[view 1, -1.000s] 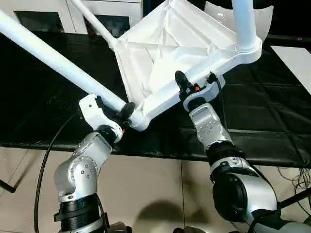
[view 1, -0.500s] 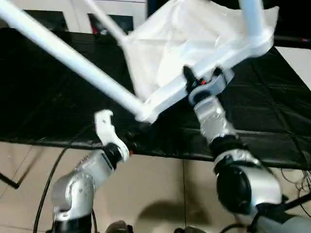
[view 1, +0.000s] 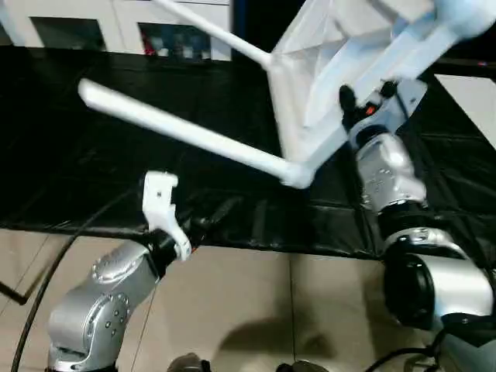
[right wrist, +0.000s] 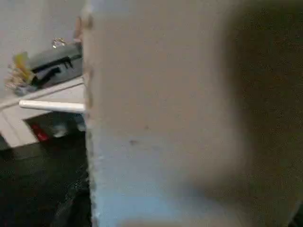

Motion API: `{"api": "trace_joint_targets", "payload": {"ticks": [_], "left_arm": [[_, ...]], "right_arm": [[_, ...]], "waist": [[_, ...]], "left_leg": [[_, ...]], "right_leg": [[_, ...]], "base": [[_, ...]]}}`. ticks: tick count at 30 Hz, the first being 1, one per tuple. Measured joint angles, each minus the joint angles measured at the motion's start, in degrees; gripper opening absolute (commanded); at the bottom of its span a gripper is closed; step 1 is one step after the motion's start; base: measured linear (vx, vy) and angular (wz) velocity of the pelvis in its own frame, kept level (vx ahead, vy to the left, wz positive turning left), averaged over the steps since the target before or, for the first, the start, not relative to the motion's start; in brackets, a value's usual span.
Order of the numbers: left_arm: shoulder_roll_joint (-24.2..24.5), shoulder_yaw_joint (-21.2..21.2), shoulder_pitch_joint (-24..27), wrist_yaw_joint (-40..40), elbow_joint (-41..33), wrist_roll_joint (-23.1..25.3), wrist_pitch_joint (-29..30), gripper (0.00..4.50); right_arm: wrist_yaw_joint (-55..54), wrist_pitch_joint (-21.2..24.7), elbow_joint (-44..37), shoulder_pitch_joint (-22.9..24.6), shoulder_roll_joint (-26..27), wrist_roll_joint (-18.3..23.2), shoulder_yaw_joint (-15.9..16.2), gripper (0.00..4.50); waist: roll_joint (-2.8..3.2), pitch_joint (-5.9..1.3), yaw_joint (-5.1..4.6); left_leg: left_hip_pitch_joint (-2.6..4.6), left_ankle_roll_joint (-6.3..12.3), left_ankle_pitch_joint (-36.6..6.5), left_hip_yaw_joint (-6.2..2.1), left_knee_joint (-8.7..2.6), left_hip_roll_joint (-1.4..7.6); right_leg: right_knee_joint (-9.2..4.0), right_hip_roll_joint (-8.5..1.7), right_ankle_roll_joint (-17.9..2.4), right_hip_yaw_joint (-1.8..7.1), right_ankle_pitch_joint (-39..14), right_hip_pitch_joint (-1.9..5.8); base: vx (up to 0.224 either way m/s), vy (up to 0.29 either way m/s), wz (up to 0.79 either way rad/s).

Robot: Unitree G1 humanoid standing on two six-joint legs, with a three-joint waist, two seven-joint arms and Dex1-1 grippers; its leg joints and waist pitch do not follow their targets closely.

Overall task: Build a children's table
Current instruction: Flip table

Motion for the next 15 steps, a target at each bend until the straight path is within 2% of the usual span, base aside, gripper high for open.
{"api": "trace_joint_targets", "payload": {"ticks": [5, 9, 11, 14, 15], "left_arm": [[2.4, -1.6, -2.6, -1.8, -2.2, 1.8, -1.1, 4.03], [3.7, -3.5, -5.3, -1.7, -2.2, 3.7, -1.2, 4.03], [3.7, -3.6, -6.4, -1.2, -2.3, 3.8, -1.2, 4.03], [3.6, -3.6, -6.6, -0.8, -2.3, 3.8, -1.2, 4.03], [3.6, -3.6, -6.6, -0.8, -2.3, 3.8, -1.2, 4.03]], "right_arm": [[-1.1, 2.1, -0.8, -0.9, -2.6, -3.4, 2.4, 2.01], [-1.3, 3.9, -1.6, -1.3, -4.8, -7.2, 5.5, 1.98], [-1.2, 4.9, -1.7, -2.1, -5.9, -9.4, 7.2, 1.98], [-1.2, 5.6, -2.2, -2.9, -6.4, -10.0, 7.6, 1.97], [-1.0, 5.9, -2.5, -3.0, -7.4, -11.0, 8.8, 1.97]], "waist": [[-0.36, 0.22, -0.54], [-0.44, 0.27, -0.68], [-0.45, 0.27, -0.76], [-0.45, 0.27, -0.85], [-0.45, 0.28, -0.75]], "left_leg": [[-0.02, -0.10, 0.1, 0.00, 0.02, 0.01], [-0.20, -0.11, 0.1, -0.01, 0.10, 0.01], [-0.37, 0.01, 0.2, -0.01, 0.19, 0.01], [-0.72, 0.03, 0.2, -0.04, 0.38, 0.02], [-0.92, 0.07, 0.2, -0.05, 0.49, 0.02]], "right_leg": [[0.02, 0.01, -0.1, 0.00, 0.1, -0.04], [0.03, 0.01, -0.1, 0.00, 0.2, -0.16], [0.08, 0.01, -0.1, 0.01, 0.2, -0.36], [0.29, 0.01, -0.1, -0.02, 0.2, -0.69], [0.40, 0.00, -0.1, -0.01, 0.2, -0.88]], "base": [[0.000, 0.000, 0.00], [0.000, 0.000, 0.00], [0.000, 0.000, 0.00], [0.000, 0.000, 0.00], [0.000, 0.000, 0.00]]}}
